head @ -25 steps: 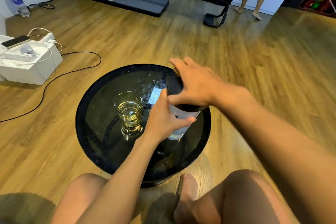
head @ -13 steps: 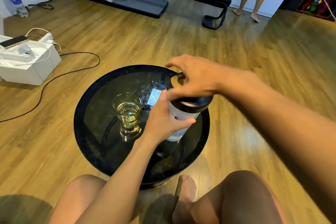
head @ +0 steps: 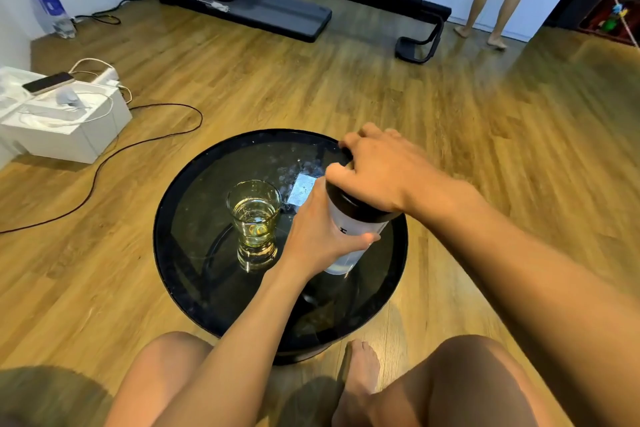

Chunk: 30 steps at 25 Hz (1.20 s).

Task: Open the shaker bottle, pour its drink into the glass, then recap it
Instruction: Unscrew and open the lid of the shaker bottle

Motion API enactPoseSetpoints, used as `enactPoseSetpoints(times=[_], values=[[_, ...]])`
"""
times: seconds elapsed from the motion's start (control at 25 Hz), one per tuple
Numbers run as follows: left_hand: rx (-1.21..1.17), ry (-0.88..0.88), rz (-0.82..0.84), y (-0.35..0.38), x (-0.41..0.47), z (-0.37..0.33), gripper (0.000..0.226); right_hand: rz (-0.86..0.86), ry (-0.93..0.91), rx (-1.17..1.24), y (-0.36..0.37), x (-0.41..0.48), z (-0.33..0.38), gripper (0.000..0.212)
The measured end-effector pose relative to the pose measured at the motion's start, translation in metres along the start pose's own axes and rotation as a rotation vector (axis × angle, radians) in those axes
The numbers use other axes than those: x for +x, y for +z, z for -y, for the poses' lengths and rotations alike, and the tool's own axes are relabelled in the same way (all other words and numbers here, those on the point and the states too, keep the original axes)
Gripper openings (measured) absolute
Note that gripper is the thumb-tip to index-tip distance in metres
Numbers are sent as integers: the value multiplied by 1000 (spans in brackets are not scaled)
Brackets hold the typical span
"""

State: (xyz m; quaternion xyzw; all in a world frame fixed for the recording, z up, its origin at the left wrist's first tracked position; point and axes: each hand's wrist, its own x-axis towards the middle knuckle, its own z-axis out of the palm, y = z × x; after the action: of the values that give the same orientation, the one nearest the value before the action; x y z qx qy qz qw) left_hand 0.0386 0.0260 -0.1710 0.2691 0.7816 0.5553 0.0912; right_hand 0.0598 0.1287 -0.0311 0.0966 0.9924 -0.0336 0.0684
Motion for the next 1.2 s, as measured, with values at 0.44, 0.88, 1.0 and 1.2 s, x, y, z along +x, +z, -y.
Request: enactPoseSetpoints(times=[0.44,0.88,1.0,1.2], values=[[17,1,19,-2,2,3,82,247,-135,-59,-22,9,1,97],[16,13,30,-5,2,0,79,185,-97,19,-10,12,-6,102],[2,-4,10,-5,1,0,80,-148,32,-111,15,4,8,82],[-22,33,0,-4,2,2,71,107,-143,19,-7,13,-11,99]])
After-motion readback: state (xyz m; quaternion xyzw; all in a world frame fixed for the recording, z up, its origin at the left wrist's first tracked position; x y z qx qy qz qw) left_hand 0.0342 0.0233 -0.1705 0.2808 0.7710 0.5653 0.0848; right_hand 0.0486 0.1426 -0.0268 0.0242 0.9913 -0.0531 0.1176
